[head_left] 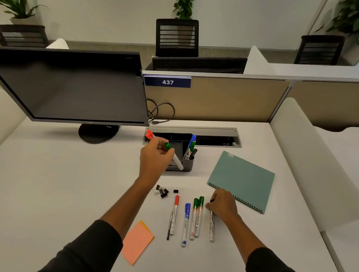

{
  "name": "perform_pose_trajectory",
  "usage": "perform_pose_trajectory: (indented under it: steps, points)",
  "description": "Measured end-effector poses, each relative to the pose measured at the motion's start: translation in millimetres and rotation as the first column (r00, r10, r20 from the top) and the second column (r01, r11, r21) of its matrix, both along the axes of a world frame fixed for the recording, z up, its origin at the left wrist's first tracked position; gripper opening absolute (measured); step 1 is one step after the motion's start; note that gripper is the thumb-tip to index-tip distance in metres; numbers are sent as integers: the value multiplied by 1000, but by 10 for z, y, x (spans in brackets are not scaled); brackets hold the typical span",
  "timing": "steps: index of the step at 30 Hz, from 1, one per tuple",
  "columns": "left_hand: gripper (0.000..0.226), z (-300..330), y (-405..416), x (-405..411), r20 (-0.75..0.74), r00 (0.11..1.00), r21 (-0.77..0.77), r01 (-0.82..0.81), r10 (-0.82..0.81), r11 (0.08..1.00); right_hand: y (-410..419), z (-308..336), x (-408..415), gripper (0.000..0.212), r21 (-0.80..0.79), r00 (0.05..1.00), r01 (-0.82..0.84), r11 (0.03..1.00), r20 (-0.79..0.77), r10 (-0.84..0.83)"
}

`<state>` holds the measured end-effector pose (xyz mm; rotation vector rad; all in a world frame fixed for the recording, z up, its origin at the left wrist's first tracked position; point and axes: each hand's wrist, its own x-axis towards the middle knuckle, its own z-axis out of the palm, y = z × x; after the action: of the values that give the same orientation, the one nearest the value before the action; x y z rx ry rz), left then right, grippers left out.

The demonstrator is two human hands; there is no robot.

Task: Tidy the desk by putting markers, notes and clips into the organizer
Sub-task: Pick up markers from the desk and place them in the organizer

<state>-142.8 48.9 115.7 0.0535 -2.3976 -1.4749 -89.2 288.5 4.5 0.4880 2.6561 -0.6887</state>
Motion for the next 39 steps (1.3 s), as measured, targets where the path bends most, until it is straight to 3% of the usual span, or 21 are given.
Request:
perform_pose_trajectory:
  steps: [8,27,39]
  points:
    - [23,35,126,-431,-98,995,-40,15,-19,999,4,-25,-23,30,-14,999,32,999,16,-31]
    - [25,-486,361,-1080,136,989,-296,91,-52,951,14,-57,-69,27,-62,999,42,997,23,-41]
    - [37,-601,412,-1209,228,972,-346,137,-59,928,7,-51,-86,29,-73,998,39,997,43,-36]
